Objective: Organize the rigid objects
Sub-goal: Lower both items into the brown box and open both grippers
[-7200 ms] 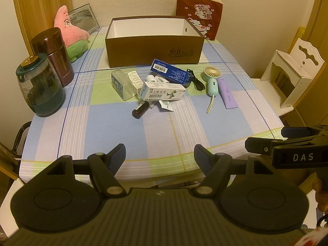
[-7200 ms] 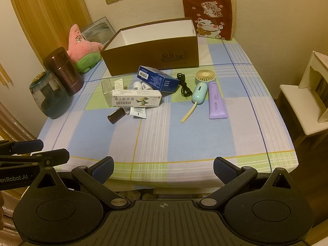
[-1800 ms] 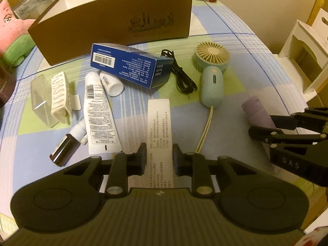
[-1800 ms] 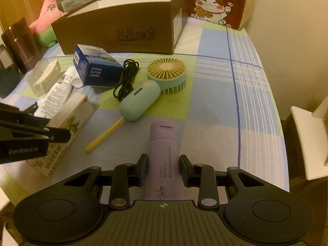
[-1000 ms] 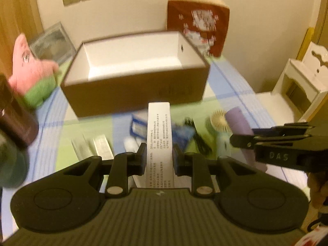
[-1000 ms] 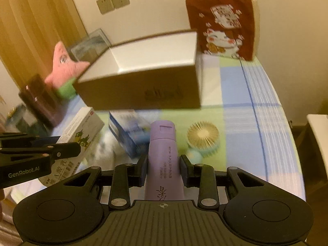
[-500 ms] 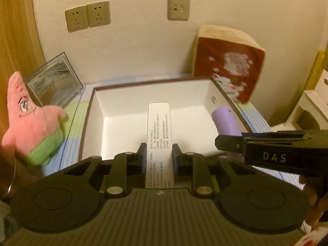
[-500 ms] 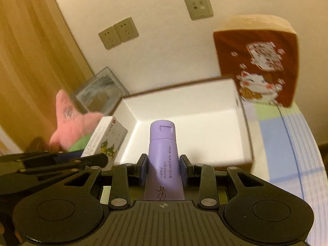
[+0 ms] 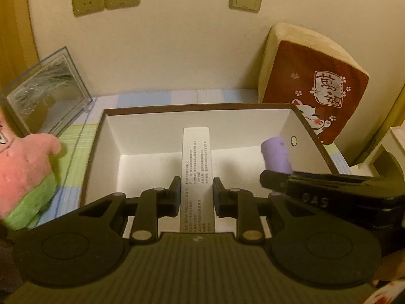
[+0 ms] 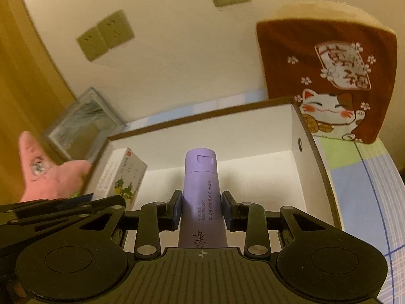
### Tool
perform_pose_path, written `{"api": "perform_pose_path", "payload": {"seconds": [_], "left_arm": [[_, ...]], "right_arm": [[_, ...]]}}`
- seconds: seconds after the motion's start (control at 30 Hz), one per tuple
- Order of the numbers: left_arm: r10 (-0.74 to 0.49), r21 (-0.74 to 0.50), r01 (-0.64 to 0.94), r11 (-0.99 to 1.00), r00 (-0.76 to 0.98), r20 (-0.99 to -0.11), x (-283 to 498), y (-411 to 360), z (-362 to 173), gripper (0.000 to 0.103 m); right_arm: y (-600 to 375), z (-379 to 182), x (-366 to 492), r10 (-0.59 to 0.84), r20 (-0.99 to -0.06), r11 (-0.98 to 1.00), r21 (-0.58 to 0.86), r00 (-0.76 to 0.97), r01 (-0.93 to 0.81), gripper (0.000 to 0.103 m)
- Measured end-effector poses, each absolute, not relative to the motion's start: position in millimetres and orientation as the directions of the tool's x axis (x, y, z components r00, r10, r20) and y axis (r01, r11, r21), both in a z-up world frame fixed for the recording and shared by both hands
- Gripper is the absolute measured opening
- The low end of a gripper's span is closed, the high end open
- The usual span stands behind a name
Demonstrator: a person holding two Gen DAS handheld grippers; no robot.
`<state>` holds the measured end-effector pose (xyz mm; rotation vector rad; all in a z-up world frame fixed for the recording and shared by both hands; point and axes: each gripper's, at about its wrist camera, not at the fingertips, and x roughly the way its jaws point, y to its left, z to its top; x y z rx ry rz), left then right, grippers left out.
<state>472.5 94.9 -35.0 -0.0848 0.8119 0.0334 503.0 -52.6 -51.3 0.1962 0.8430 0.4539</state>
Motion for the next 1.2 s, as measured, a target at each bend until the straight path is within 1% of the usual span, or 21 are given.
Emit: {"api": "perform_pose_path", "payload": {"seconds": [0.2,0.33,0.37,0.43,0.5,0.57,0.63,0.73,0.97,1.2], "left_arm": [[-0.026,-0.07,-0.043,0.997,0.644,-0.764,490.4,90.7,-61.3,0.023],[-0.058,-0.091,-0.022,0.996,0.622,-0.781,496.0,89.7,-74.8,0.023],[-0.072,-0.101,-0.012,0.995,0.614,-0.786,497.2,89.0,-76.9,0.024],[-0.076,-0.105,-0.012,0.994,0.608,-0.79,498.7,88.6,-80.5,0.029],[-0.073,-0.097,-0.006,0.995,0.611,-0.788,497.6,88.4,-80.1,0.037],[-0.067,-0.087,-0.002,0.996,0.612,-0.788,495.1,89.7,-78.1,0.038],[-0.06,-0.075,0.0,0.997,0.611,-0.789,491.9,90.7,-75.0,0.038],[-0.054,-0.067,0.002,0.998,0.616,-0.786,486.5,92.0,-68.8,0.038],[-0.035,-0.045,0.001,0.999,0.639,-0.769,470.3,91.1,-48.7,0.038],[-0.026,-0.057,-0.025,0.998,0.657,-0.753,447.5,93.7,-30.5,0.038]], "right_arm": [[-51.0,-83.3,518.9,0.416,-0.74,0.909,0.322,0.527,-0.265,0.034],[-53.0,-94.5,524.3,0.408,-0.765,0.913,0.326,0.499,-0.246,0.034],[-53.2,-96.1,525.7,0.409,-0.769,0.912,0.331,0.491,-0.243,0.034],[-54.7,-96.7,526.5,0.4,-0.774,0.916,0.328,0.49,-0.23,0.034],[-58.2,-95.4,525.5,0.399,-0.774,0.917,0.326,0.492,-0.231,0.035],[-62.3,-92.8,521.8,0.411,-0.772,0.911,0.335,0.485,-0.238,0.04],[-65.0,-88.9,515.7,0.415,-0.764,0.909,0.332,0.494,-0.25,0.045],[-65.7,-82.9,506.0,0.416,-0.756,0.909,0.32,0.506,-0.268,0.047],[-70.3,-67.2,489.1,0.443,-0.726,0.896,0.339,0.526,-0.286,0.049],[-81.4,-48.3,466.4,0.466,-0.686,0.884,0.35,0.558,-0.309,0.049]]}}
